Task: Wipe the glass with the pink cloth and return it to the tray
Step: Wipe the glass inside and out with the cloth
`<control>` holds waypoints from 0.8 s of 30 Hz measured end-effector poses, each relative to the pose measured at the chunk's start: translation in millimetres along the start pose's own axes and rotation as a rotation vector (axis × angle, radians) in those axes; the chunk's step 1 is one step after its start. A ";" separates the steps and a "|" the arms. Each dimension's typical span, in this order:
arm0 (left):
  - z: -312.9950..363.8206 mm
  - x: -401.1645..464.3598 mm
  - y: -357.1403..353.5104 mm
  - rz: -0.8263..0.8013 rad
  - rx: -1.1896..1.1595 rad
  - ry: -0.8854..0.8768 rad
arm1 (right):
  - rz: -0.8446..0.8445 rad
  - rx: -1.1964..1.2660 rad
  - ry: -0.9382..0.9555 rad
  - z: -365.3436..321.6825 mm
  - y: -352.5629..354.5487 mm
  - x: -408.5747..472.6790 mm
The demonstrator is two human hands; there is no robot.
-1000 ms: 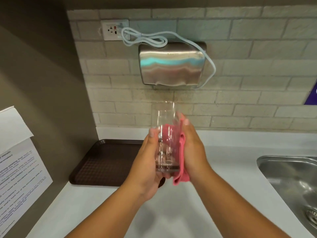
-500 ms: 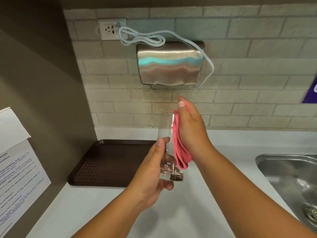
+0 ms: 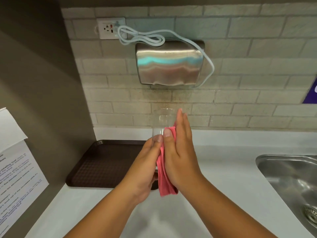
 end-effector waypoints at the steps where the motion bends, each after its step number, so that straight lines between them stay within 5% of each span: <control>1: 0.8 1.6 -0.9 0.022 -0.024 -0.011 | -0.004 -0.016 0.006 -2.2 0.5 4.0; 10: -2.5 -3.2 -1.6 0.067 -0.017 -0.077 | 0.030 -0.015 0.033 -22.2 13.1 47.2; 17: -17.3 -6.9 -4.5 0.008 -0.299 -0.038 | -0.022 0.466 -0.241 2.6 24.7 50.1; 24: -16.8 1.1 14.0 0.142 -0.217 -0.041 | -0.106 0.083 -0.045 3.0 -6.6 8.1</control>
Point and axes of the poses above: each hand's wrist, its own x-axis towards the middle knuckle, its own y-axis out of the back of the hand, z = x × y, the point moved 7 cm from there along x, towards the middle knuckle, and after that the axes turned 7 degrees about -y, right-handed, at the moved point
